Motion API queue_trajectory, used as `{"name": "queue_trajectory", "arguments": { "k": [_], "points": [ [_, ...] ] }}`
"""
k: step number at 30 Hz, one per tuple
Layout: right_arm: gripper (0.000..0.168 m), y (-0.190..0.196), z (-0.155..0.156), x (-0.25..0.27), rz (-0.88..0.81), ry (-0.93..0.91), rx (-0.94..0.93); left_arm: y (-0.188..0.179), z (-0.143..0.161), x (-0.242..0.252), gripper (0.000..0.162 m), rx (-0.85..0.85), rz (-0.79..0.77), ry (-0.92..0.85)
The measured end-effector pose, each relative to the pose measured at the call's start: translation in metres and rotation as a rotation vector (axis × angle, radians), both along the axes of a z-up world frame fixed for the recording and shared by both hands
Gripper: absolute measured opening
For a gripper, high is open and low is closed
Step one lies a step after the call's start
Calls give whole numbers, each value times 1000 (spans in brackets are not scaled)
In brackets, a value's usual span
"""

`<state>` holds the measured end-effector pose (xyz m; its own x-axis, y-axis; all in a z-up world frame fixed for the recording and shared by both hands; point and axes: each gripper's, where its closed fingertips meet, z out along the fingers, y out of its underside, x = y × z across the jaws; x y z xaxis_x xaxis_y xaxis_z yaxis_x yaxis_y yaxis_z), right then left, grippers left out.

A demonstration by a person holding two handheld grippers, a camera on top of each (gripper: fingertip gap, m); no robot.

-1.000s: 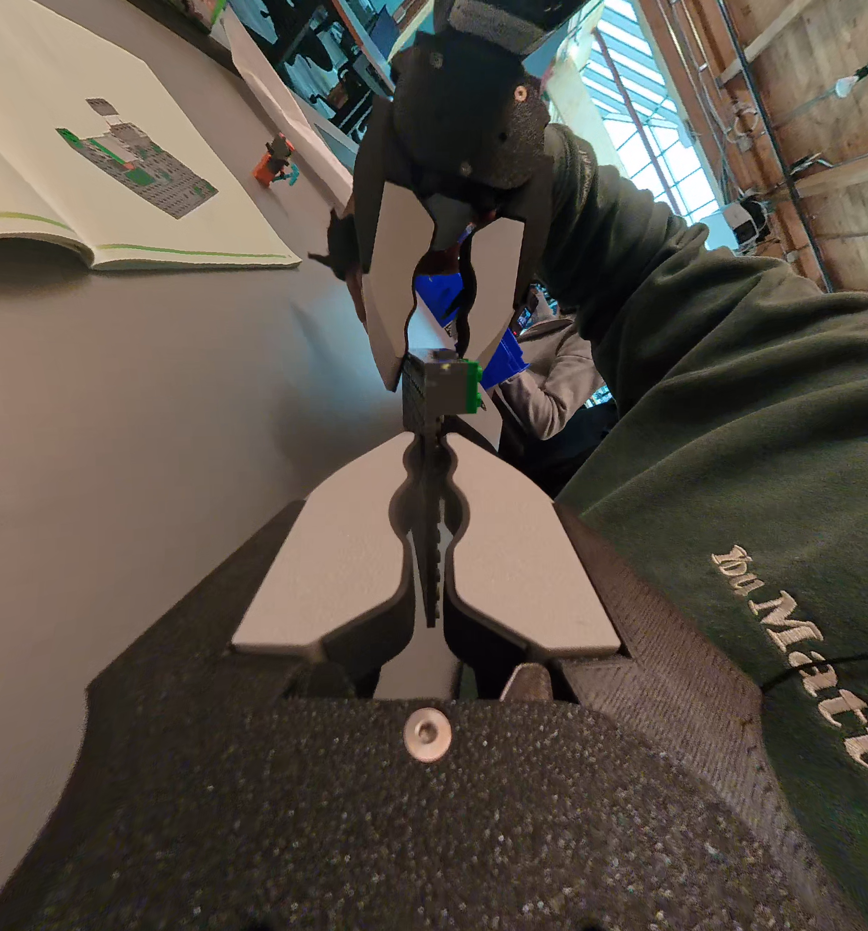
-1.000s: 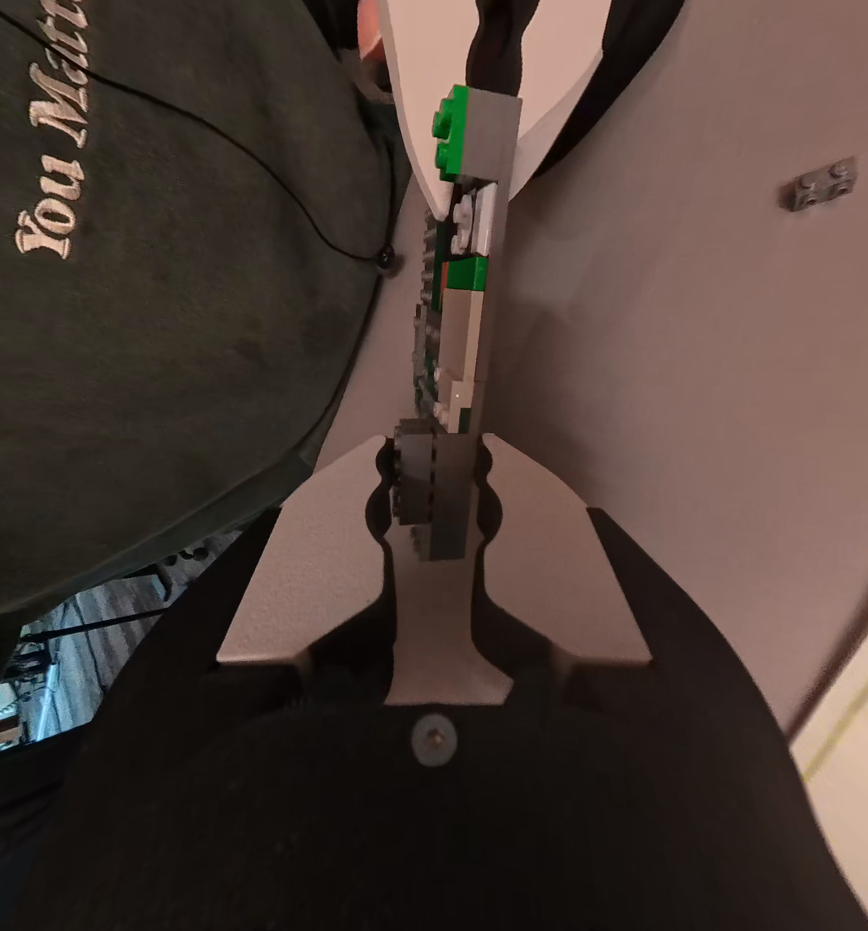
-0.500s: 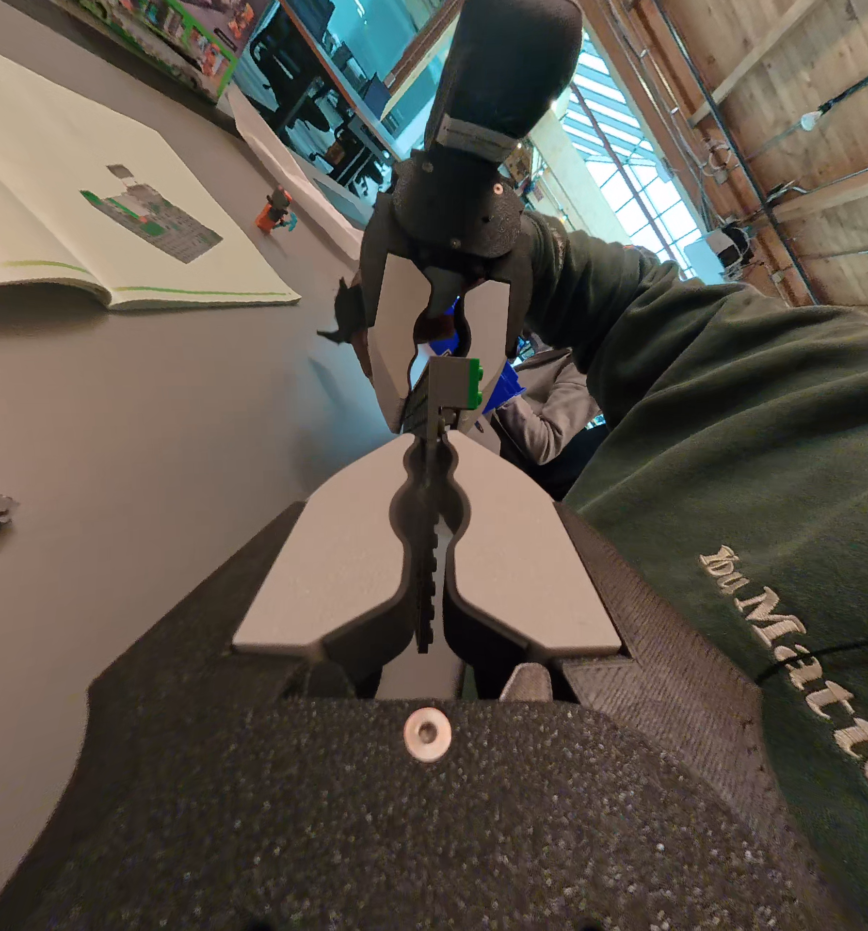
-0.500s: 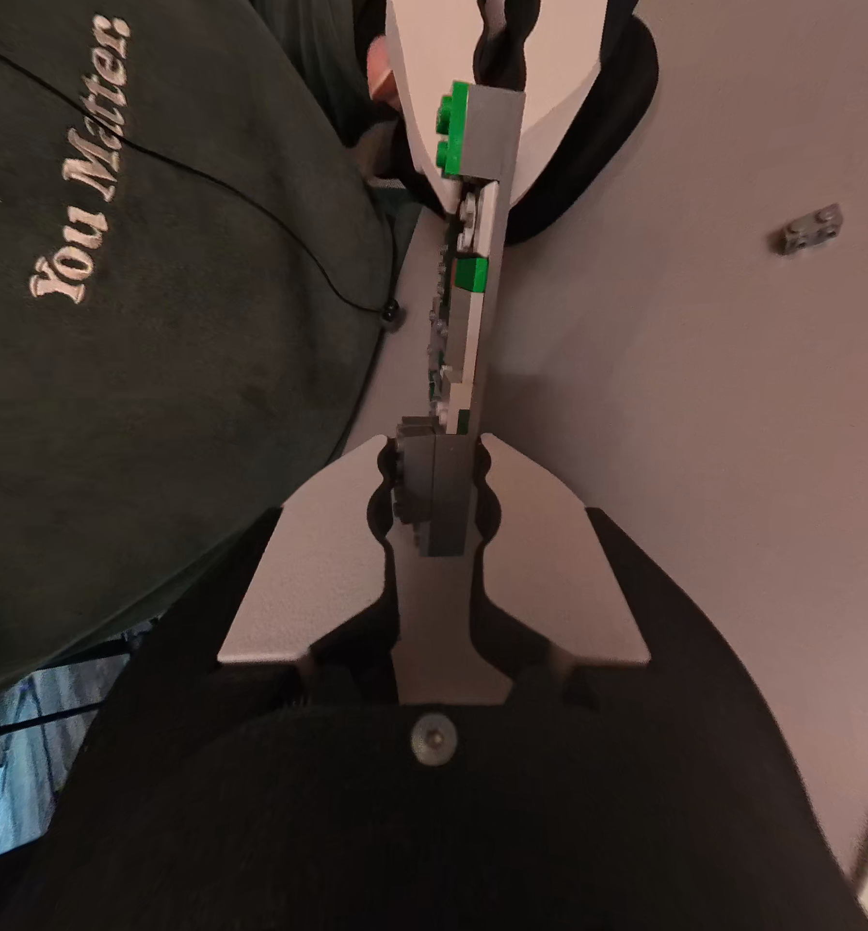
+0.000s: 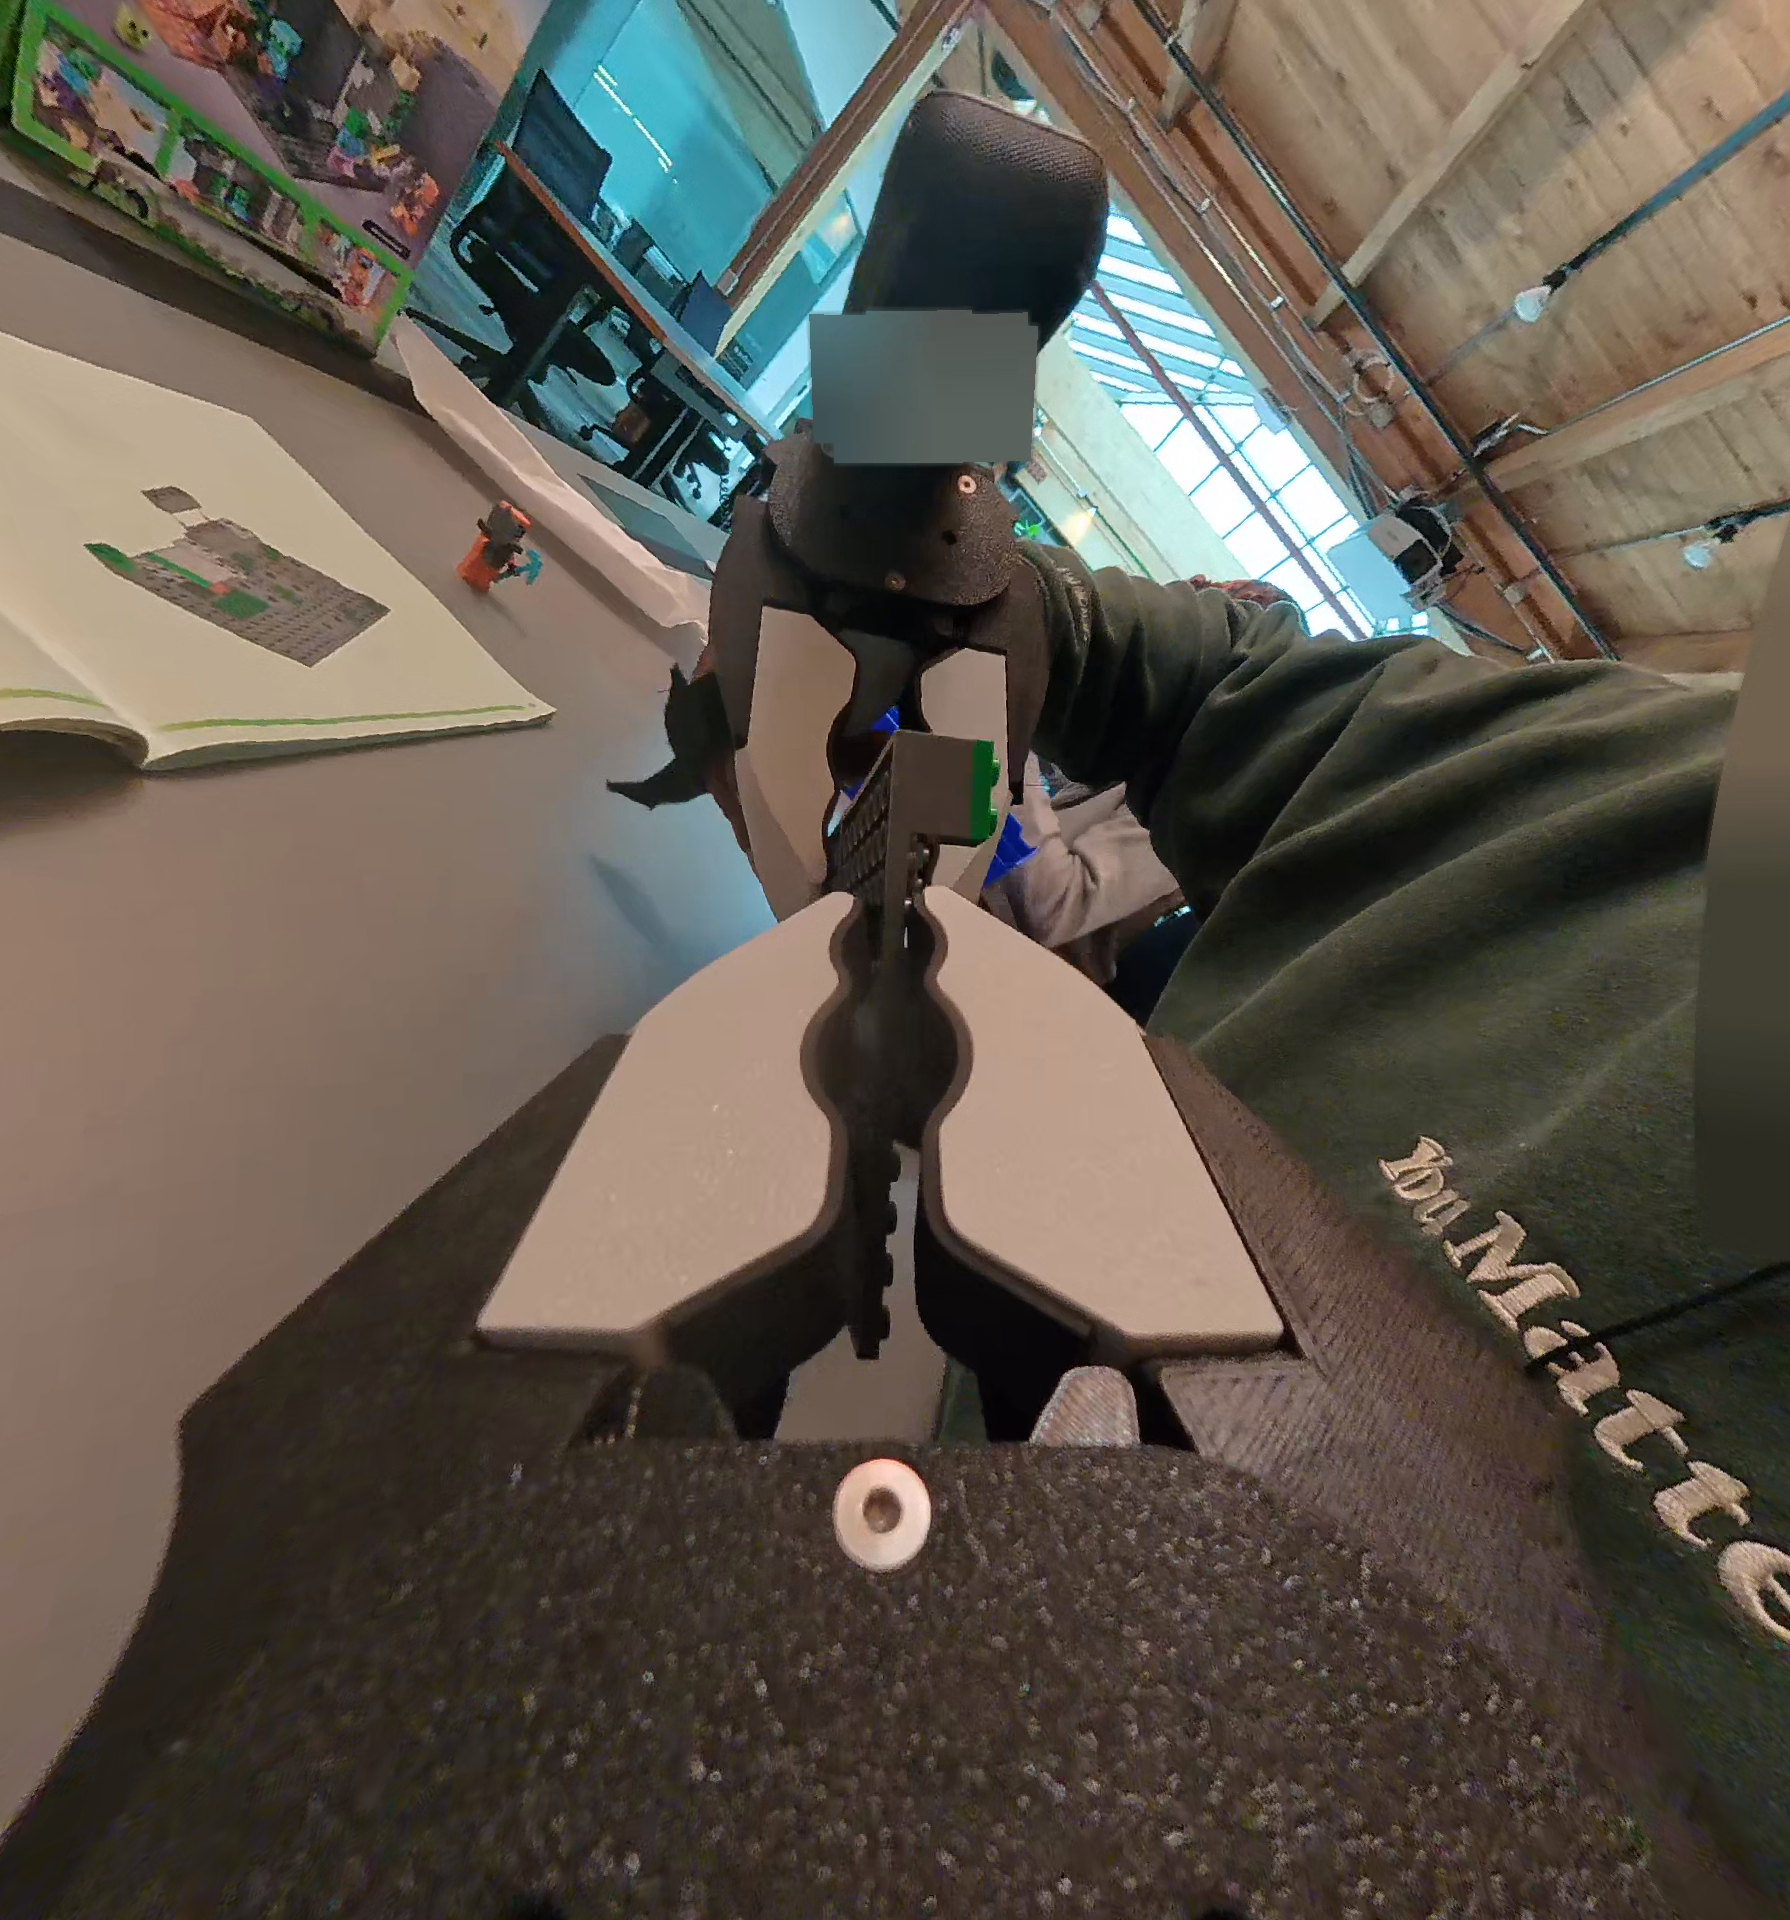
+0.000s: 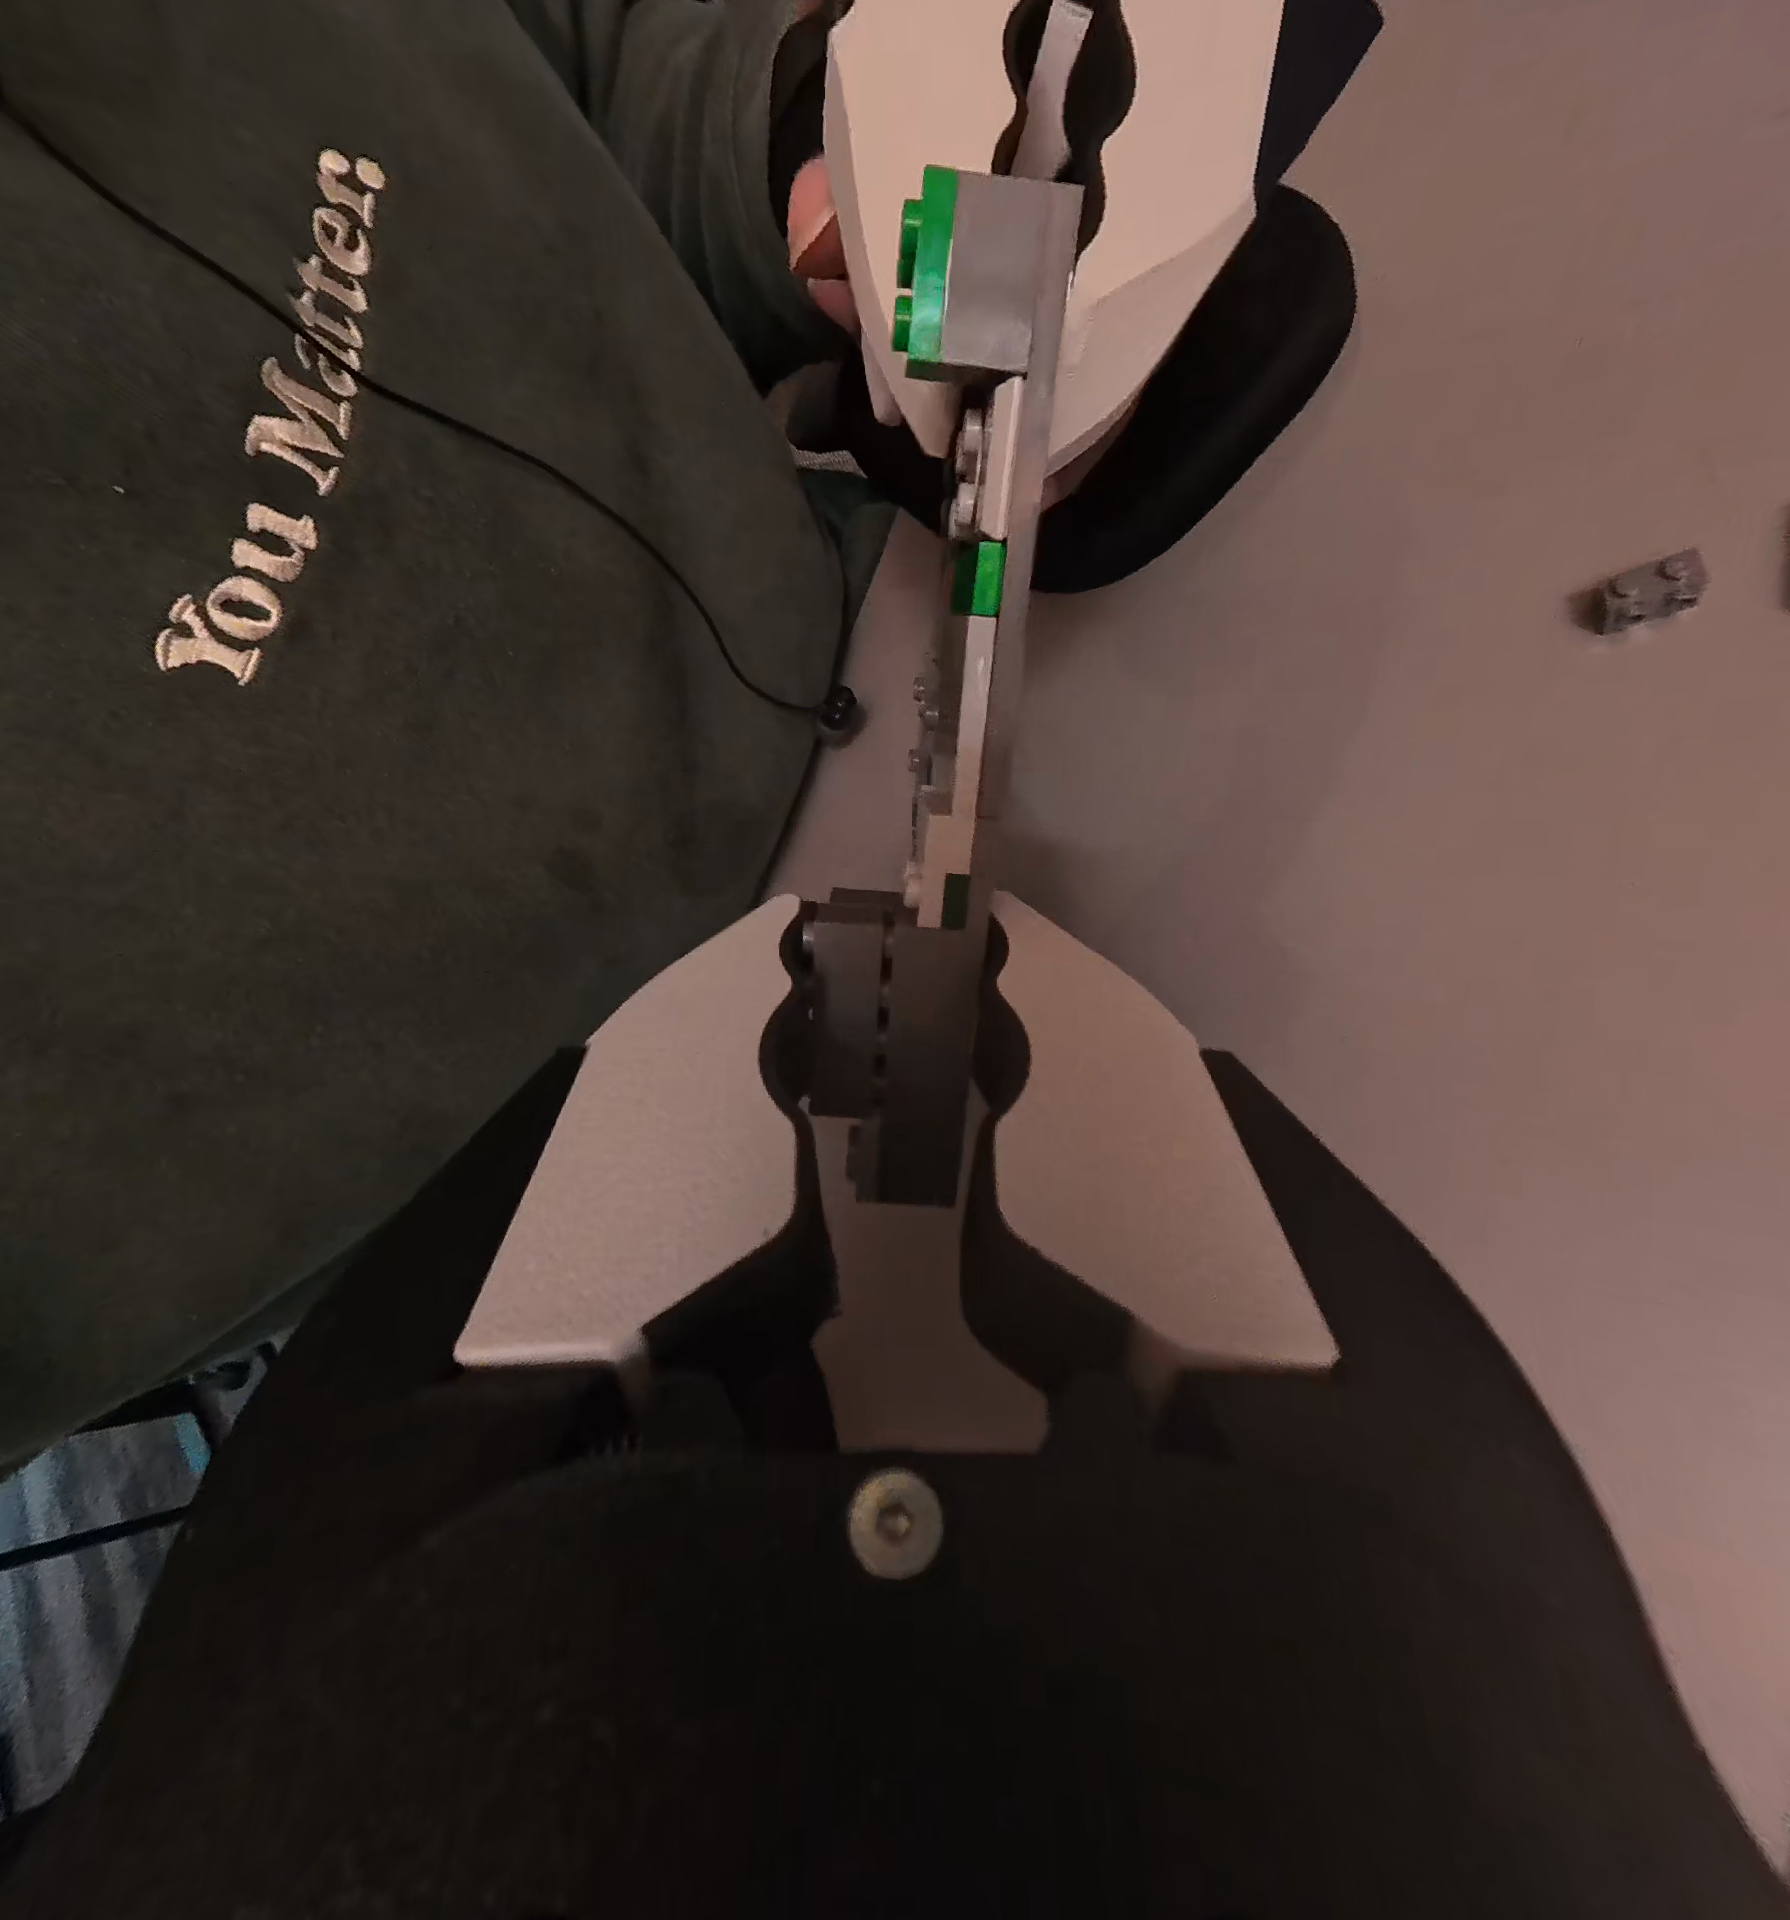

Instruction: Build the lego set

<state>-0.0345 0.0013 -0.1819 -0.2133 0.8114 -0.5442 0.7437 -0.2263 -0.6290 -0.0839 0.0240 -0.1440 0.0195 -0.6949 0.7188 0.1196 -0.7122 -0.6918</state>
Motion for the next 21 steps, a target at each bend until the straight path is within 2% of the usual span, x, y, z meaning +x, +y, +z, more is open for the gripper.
{"name": "queue_trajectory", "arguments": {
  "k": [11, 16, 21],
  "points": [
    [26, -18, 0, -3, 12, 34, -44, -12, 5, -1, 7, 46, -27, -25],
    [27, -17, 2, -6, -32, 54, -47, -10, 3, -4, 6, 52, -28, -12],
    [39, -19, 9, -4, -25, 65, -6, -12, 5, -1, 6, 30, -45, -45]
  ]
}}
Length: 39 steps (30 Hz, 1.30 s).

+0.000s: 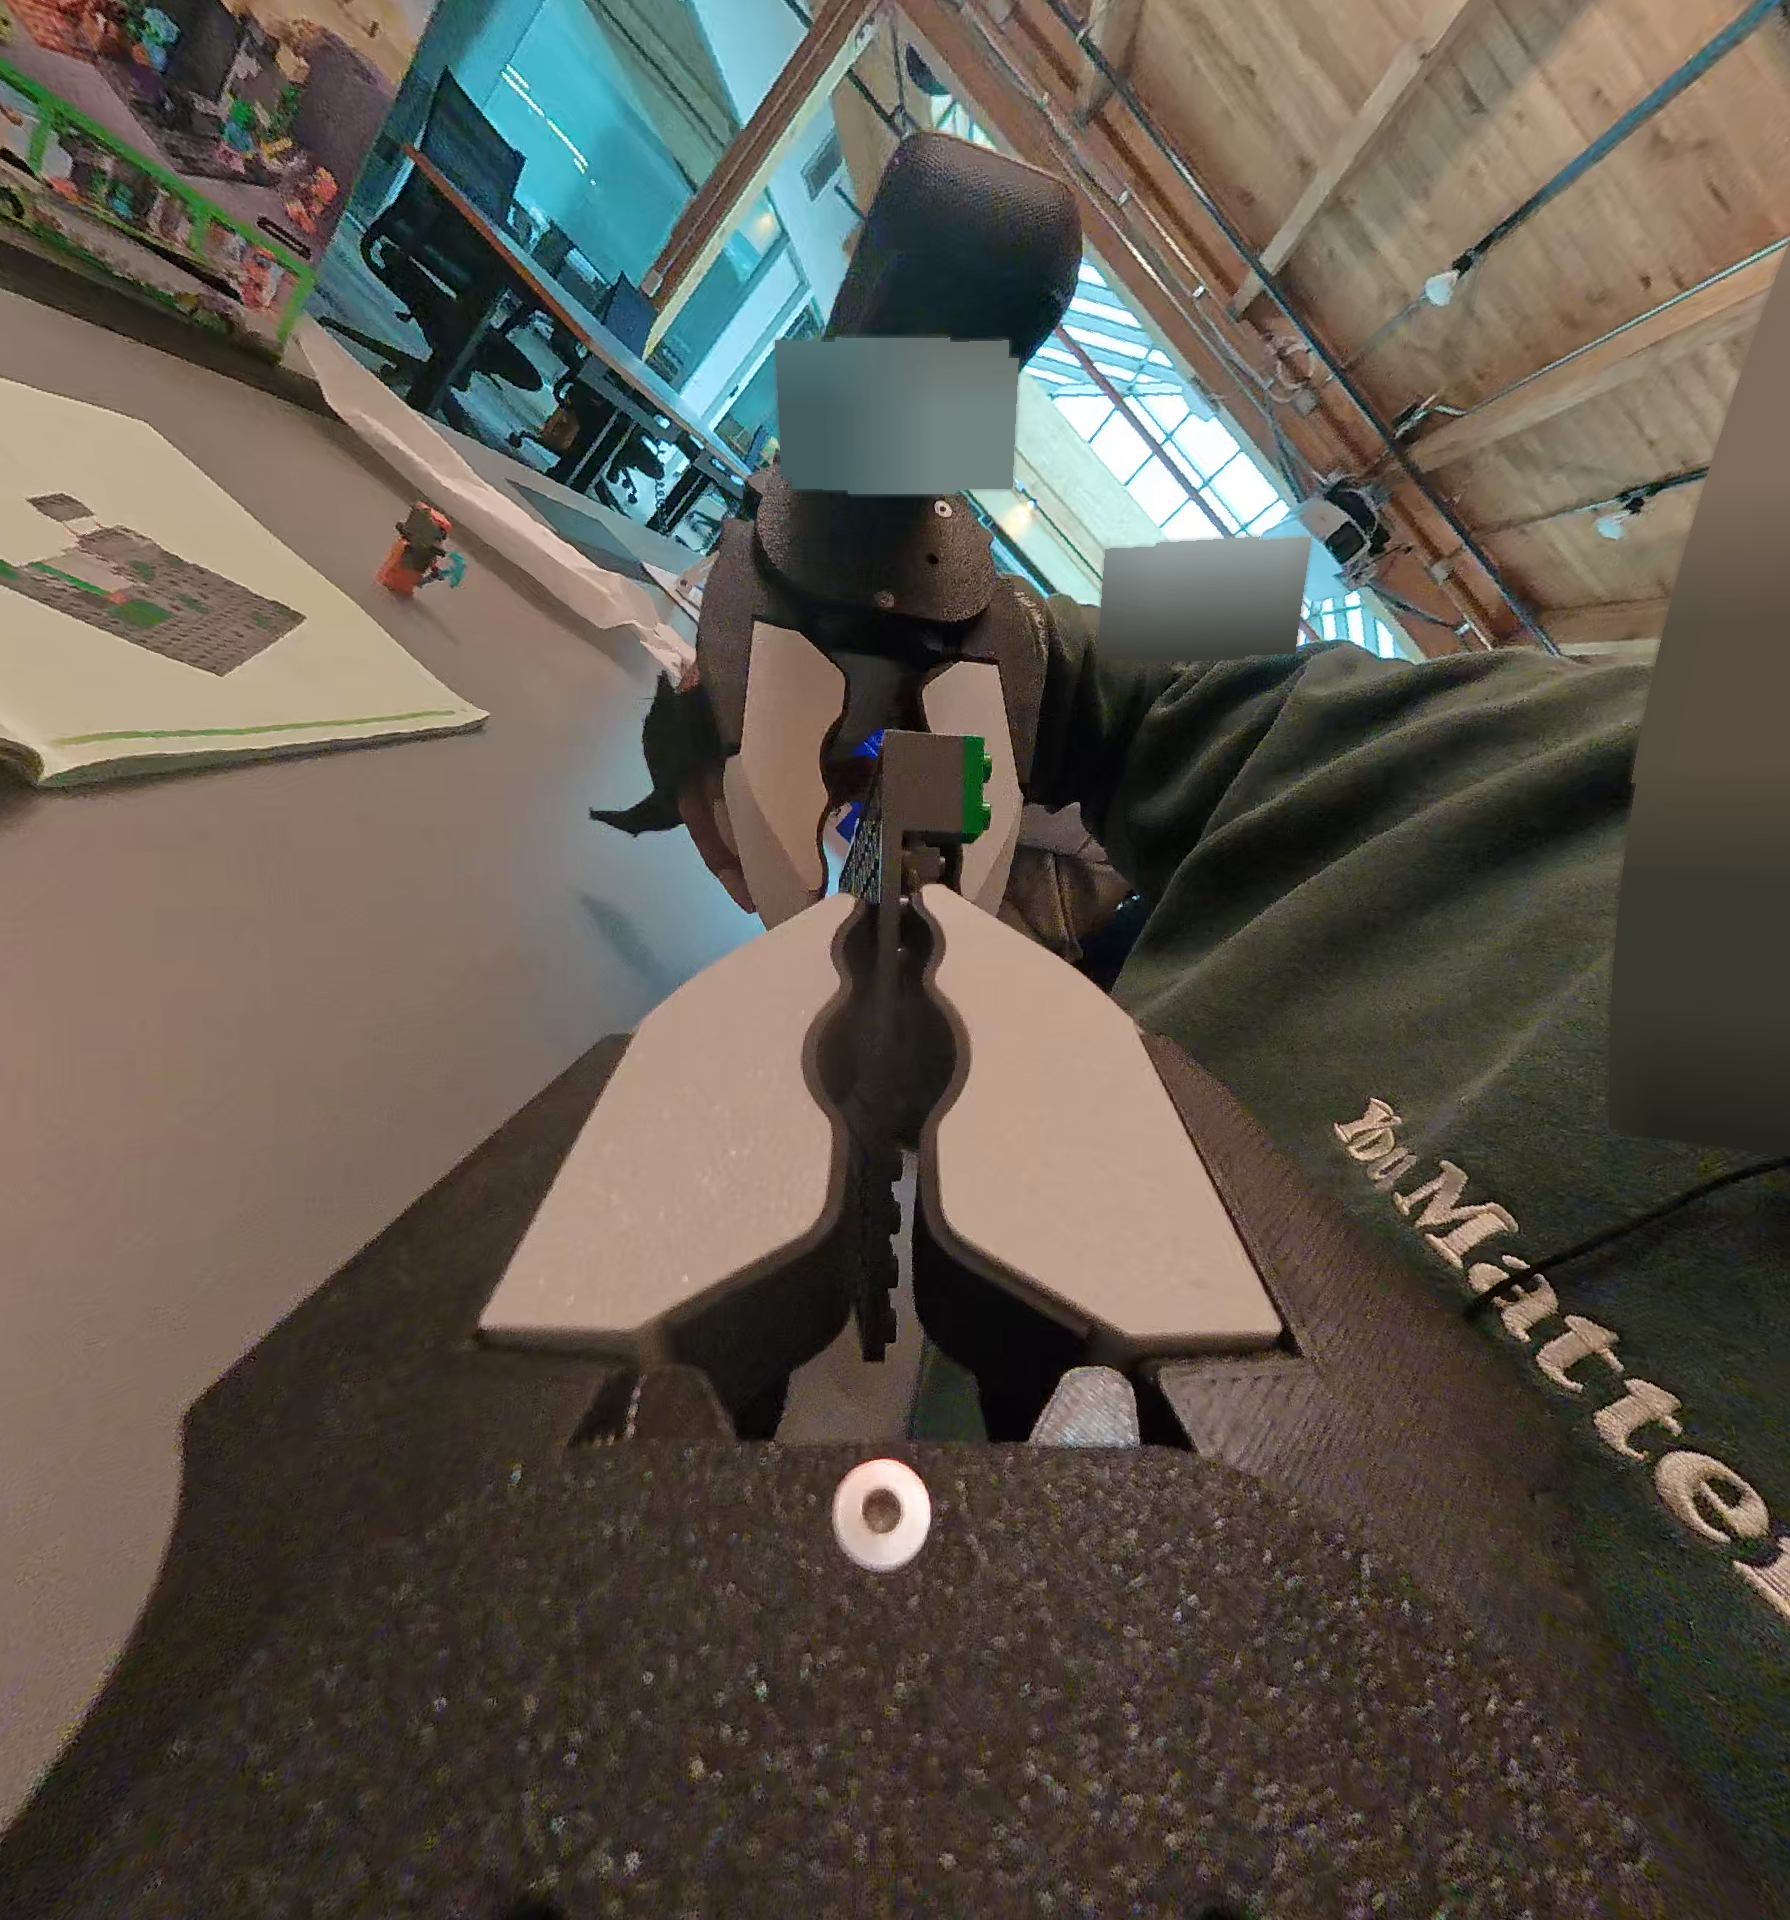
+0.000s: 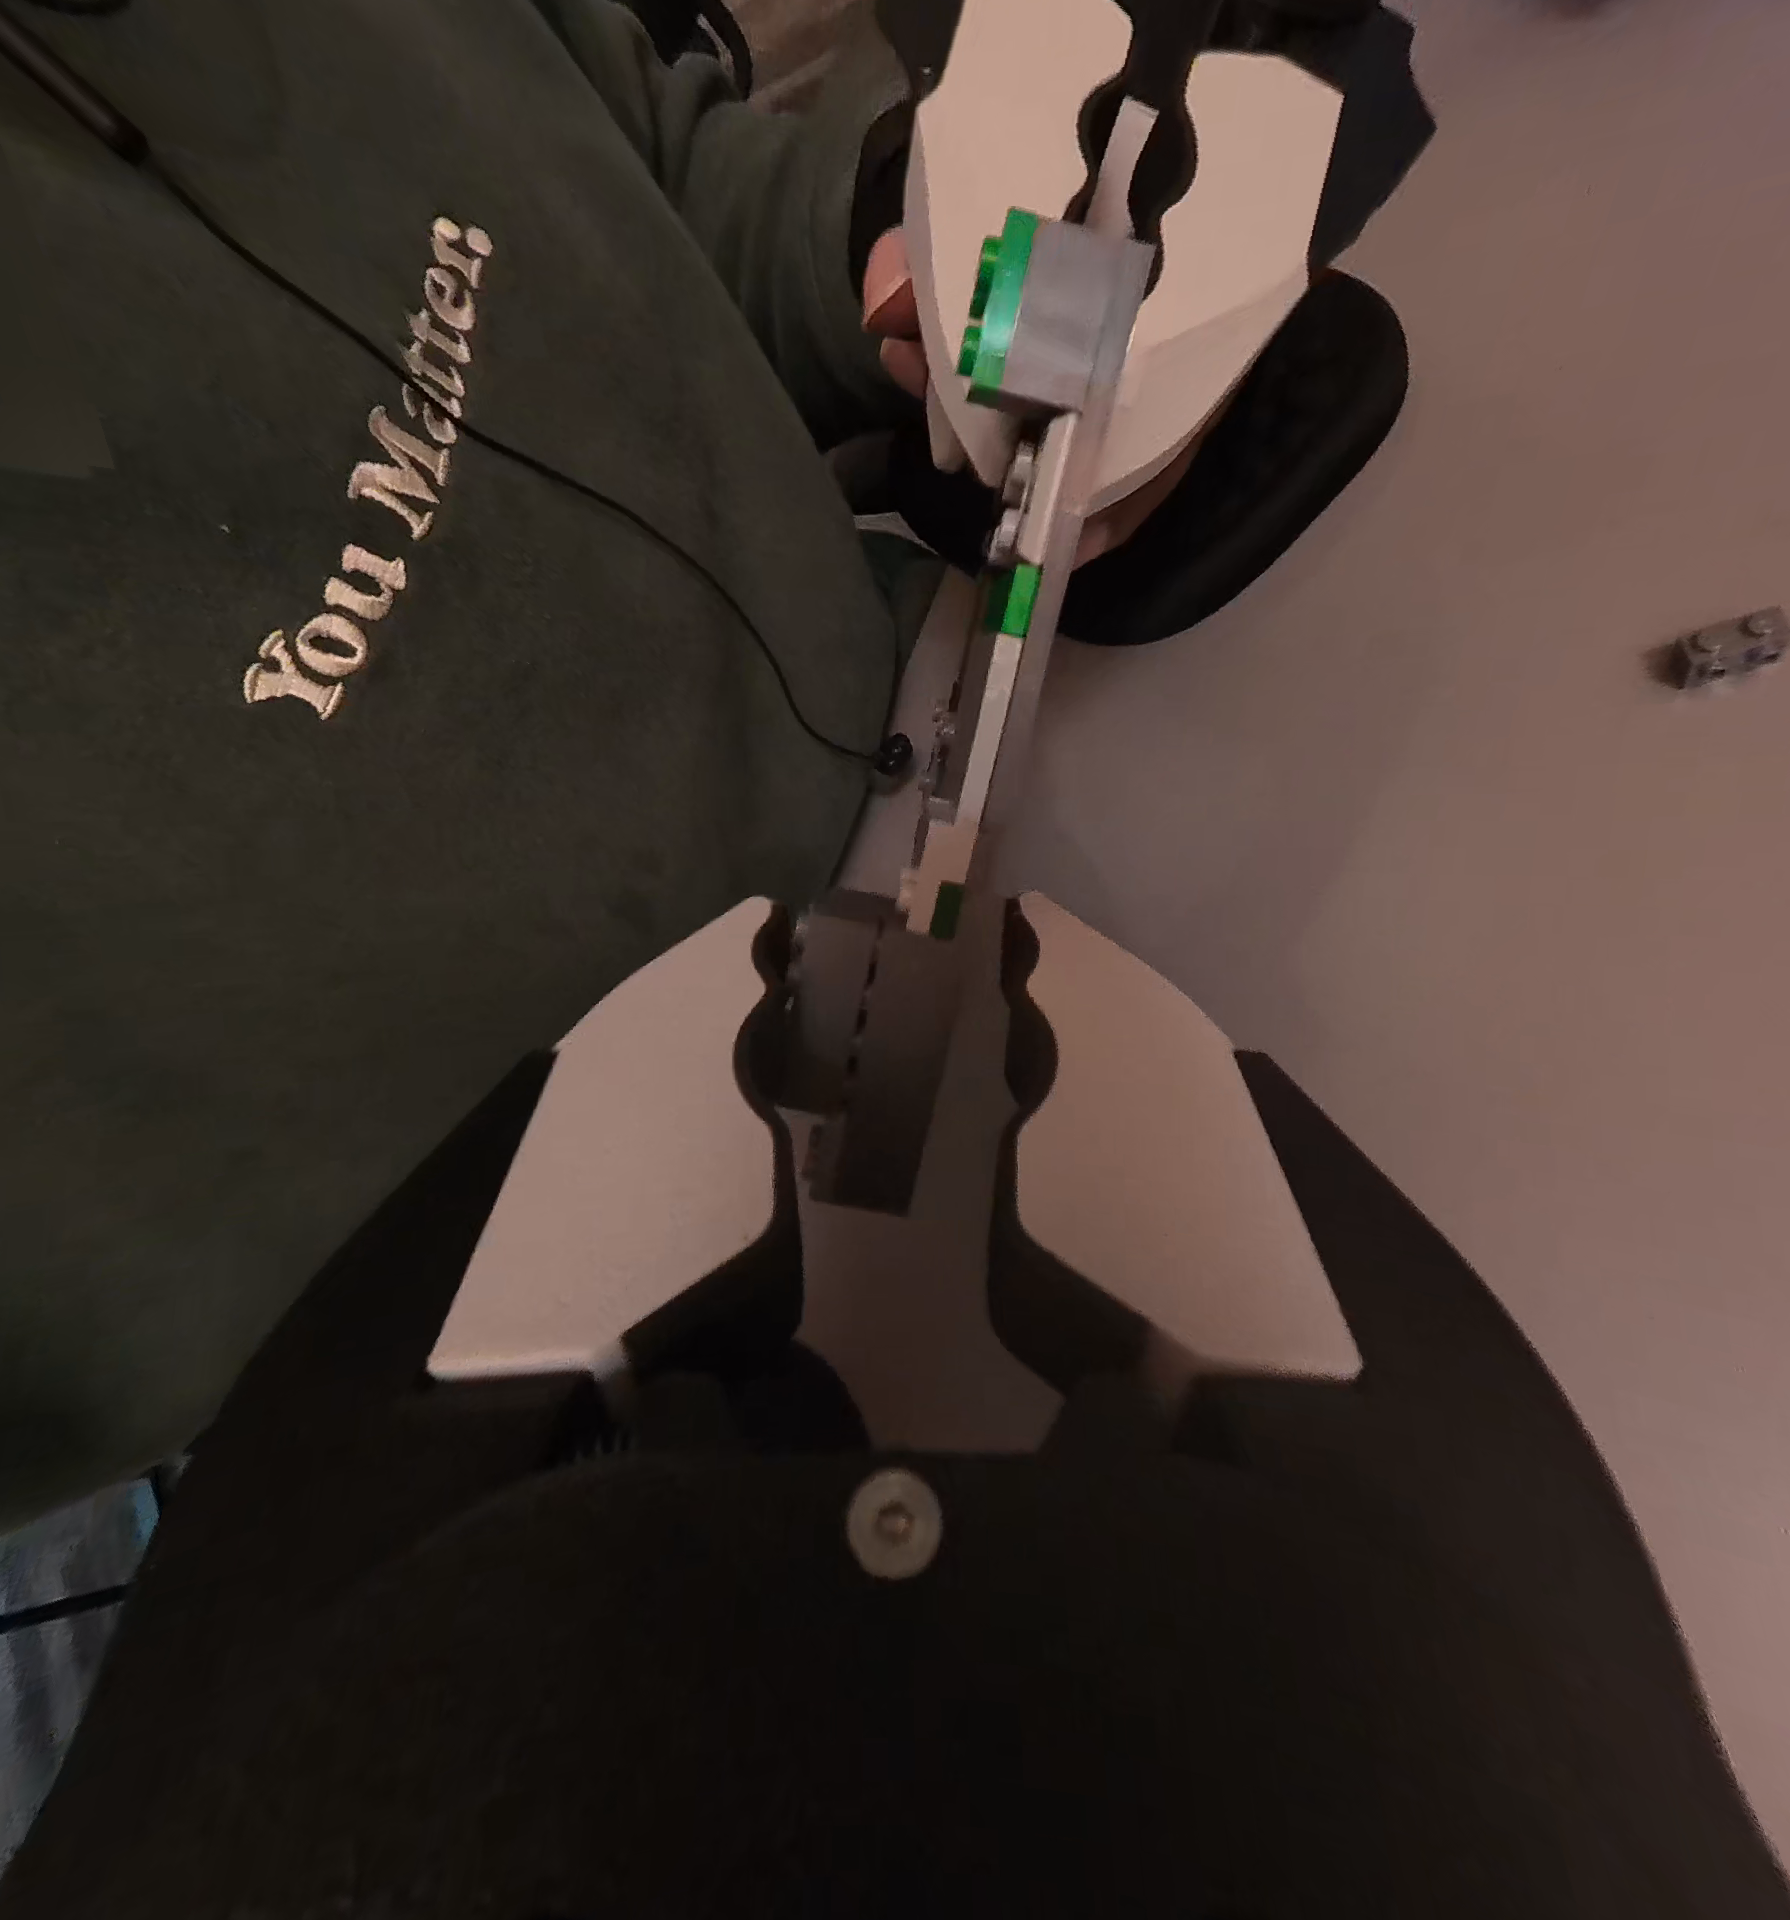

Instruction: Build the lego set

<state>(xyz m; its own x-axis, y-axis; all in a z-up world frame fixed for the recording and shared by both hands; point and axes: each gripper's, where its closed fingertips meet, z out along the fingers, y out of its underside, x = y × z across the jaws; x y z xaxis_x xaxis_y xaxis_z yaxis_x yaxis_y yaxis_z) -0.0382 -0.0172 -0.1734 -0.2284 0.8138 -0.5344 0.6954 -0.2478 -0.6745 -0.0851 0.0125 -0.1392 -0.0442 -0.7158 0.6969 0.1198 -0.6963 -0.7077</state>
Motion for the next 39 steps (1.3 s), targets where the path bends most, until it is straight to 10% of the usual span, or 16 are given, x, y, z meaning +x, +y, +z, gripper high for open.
{"name": "queue_trajectory", "arguments": {
  "k": [39],
  "points": [
    [38, 27, 19, 28, -270, 51, 154, 18, 8, -6, 6, 0, 60, -39]
  ]
}}
